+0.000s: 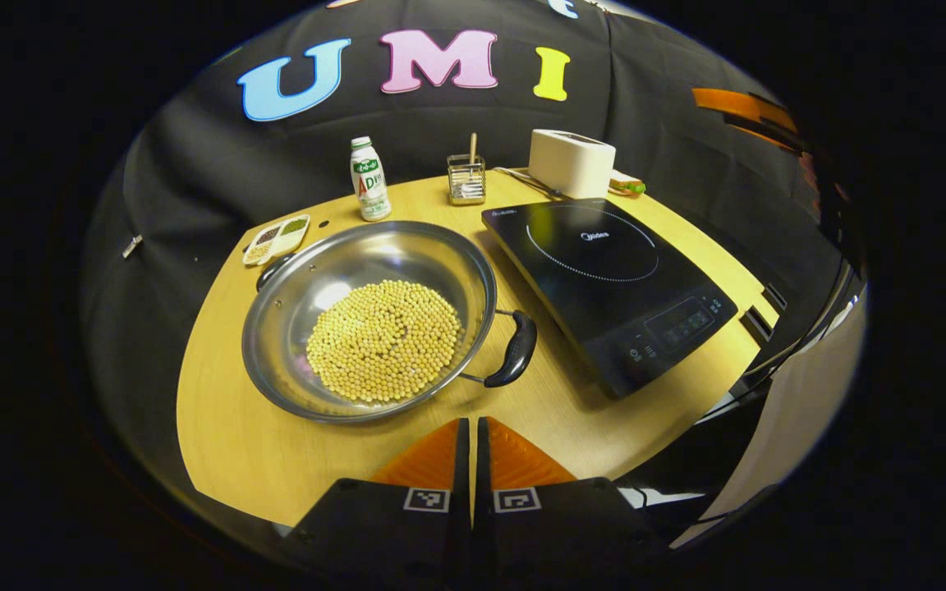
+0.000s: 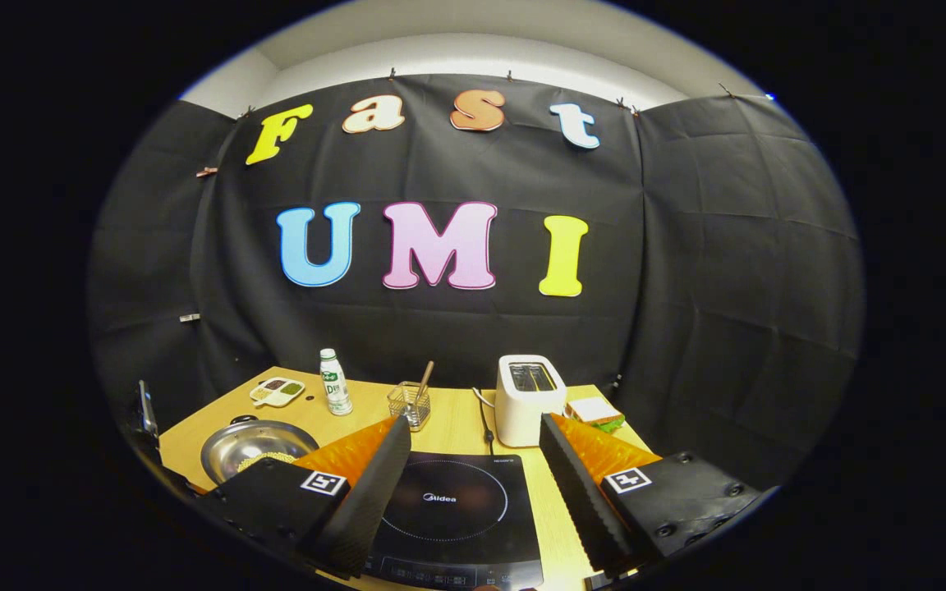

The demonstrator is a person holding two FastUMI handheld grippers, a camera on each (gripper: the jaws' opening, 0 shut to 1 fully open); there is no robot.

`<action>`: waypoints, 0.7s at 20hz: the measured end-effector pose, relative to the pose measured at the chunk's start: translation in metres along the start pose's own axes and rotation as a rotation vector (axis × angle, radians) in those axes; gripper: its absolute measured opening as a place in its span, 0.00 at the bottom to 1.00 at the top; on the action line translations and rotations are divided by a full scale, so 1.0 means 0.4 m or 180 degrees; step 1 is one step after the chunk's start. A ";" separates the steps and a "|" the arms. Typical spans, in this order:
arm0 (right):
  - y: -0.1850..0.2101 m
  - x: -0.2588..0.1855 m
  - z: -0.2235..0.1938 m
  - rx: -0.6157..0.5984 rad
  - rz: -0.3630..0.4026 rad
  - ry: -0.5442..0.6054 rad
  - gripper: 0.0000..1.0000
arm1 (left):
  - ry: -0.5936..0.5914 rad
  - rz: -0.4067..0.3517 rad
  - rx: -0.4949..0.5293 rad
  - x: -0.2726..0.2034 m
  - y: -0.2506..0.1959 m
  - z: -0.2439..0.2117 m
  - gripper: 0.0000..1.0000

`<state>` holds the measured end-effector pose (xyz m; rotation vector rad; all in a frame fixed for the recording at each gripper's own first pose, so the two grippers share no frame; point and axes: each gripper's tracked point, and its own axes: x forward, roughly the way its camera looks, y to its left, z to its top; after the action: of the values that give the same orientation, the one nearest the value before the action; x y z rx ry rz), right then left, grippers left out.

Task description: First push the handle of the pot to place it horizontally, then grasp the pot with both hands and set it on the induction cooktop.

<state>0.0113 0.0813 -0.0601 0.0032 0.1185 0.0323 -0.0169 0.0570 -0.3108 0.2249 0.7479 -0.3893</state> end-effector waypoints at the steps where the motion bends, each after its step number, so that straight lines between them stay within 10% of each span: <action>1: -0.008 -0.001 0.001 0.0013 -0.0027 0.0003 0.98 | 0.0032 -0.0016 0.0015 0.013 -0.002 -0.005 0.05; 14: -0.112 -0.011 -0.016 0.0039 -0.0311 0.0070 0.98 | 0.0122 -0.0143 0.0269 0.105 -0.038 0.035 0.05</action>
<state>0.0077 0.0364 -0.0661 0.0094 0.1406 -0.0660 0.0135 0.0276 -0.3311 0.2960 0.7759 -0.4609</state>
